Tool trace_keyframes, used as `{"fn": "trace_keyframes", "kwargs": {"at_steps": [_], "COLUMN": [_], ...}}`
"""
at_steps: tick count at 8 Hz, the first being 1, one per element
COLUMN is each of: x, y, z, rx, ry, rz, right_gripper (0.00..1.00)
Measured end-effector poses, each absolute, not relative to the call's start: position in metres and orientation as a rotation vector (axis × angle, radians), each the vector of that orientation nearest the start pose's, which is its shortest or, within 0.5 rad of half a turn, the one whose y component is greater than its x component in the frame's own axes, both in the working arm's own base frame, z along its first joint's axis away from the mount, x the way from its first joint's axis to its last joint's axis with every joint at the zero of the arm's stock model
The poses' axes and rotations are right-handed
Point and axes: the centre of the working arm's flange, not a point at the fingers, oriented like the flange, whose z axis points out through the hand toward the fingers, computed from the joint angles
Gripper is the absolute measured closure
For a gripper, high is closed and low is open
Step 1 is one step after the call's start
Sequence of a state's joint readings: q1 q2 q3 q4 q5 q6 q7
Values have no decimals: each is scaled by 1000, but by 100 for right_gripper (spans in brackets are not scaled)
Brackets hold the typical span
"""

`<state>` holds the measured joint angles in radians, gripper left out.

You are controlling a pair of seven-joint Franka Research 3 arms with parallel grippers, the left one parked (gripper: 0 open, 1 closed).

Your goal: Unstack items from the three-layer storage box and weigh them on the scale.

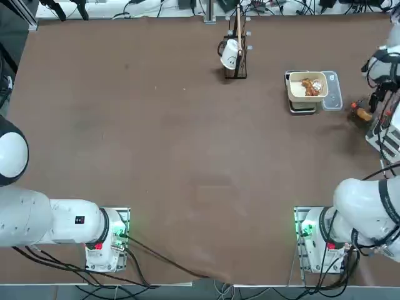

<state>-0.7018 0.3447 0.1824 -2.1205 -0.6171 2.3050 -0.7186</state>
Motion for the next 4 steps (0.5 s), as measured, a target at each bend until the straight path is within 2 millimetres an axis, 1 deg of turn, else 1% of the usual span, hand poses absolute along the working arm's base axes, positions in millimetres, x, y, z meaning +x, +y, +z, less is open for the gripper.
{"fn": "trace_keyframes", "kwargs": {"at_steps": [1, 2, 4], "x": [474, 473, 479], "y": [-290, -287, -279], "z": [227, 224, 224], "rx": [-3132, -3125, -3120], "ry": [-1047, -1056, -1082], "rz": [509, 506, 490], "right_gripper": [23, 23, 24]}}
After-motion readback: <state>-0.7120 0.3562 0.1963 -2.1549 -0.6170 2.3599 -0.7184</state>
